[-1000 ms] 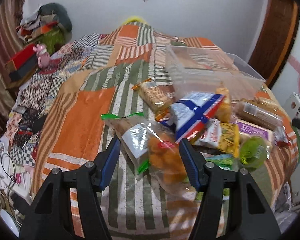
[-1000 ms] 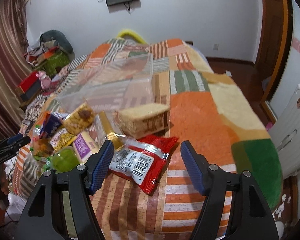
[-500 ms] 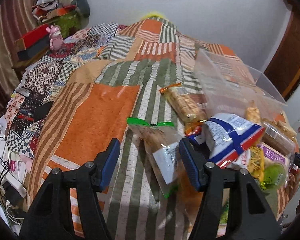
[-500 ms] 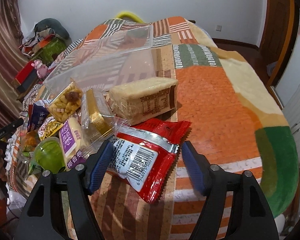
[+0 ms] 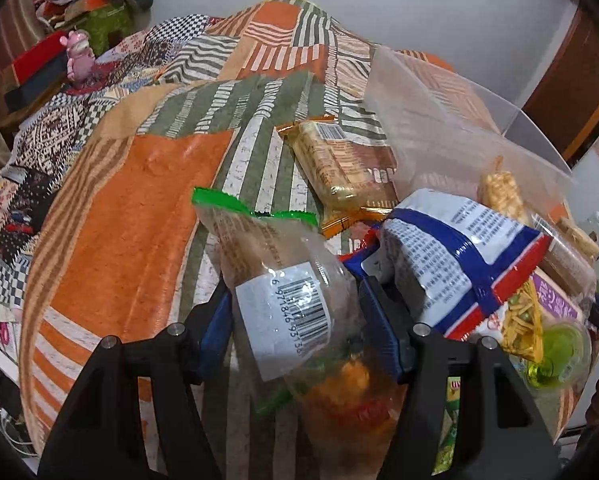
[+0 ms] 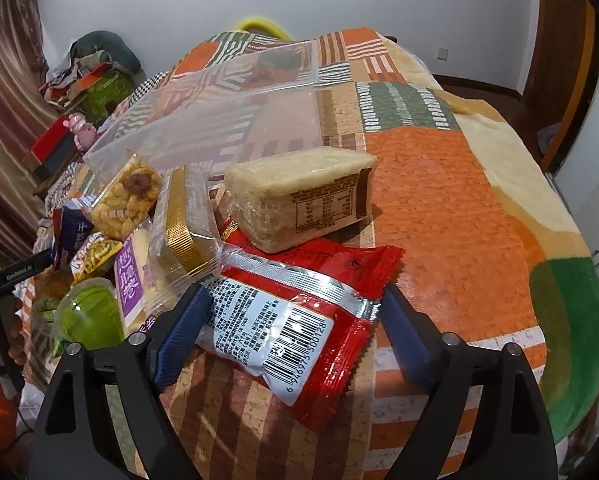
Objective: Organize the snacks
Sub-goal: 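Grasp the green-sealed clear zip bag with left tool while right grasps red foil packet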
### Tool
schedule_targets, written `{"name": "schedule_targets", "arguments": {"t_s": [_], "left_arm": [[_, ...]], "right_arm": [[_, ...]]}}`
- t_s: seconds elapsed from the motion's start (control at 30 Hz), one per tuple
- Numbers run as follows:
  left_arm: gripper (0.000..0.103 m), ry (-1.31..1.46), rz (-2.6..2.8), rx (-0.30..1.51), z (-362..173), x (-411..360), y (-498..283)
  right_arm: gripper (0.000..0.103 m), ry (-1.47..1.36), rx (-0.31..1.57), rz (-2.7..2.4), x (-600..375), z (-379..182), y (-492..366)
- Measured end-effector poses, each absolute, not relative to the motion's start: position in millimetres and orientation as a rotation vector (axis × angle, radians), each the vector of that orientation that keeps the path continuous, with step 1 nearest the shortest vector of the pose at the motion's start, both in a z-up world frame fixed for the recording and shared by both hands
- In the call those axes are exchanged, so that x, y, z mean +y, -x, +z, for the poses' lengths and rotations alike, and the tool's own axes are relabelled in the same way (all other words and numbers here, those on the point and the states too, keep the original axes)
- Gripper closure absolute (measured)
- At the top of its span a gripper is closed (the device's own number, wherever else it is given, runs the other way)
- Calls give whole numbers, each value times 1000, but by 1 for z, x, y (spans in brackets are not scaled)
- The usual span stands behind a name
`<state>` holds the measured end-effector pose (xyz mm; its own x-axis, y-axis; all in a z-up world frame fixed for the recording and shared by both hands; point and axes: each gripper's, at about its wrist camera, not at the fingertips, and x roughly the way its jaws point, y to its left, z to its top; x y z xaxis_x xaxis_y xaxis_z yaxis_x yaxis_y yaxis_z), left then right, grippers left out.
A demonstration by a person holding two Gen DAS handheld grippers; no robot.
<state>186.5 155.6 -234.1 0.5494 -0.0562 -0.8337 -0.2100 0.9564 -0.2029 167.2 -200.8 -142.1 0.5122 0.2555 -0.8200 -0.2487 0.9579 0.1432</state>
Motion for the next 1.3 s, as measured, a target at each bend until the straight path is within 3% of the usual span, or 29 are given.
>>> {"name": "schedule_targets", "arguments": {"t_s": [0.1, 0.23, 0.4, 0.5, 0.57, 0.73, 1.3], "left_arm": [[41, 304, 101, 988, -237, 155, -190], [50, 269, 107, 973, -236, 152, -191], [54, 260, 107, 961, -233, 154, -187], [55, 258, 112, 951, -230, 155, -183], [56, 254, 116, 943, -227, 155, -180], [56, 240, 122, 909, -213, 155, -170], [56, 206, 114, 784, -154, 144, -153]], "right_arm": [[13, 26, 993, 307, -193, -144, -169], [0, 86, 988, 303, -180, -150, -171], [0, 117, 976, 297, -176, -153, -173], [13, 122, 960, 288, -179, -151, -169], [30, 103, 956, 304, -184, -149, -168], [48, 23, 954, 328, -197, -144, -166], [49, 27, 883, 245, -223, -116, -142]]}}
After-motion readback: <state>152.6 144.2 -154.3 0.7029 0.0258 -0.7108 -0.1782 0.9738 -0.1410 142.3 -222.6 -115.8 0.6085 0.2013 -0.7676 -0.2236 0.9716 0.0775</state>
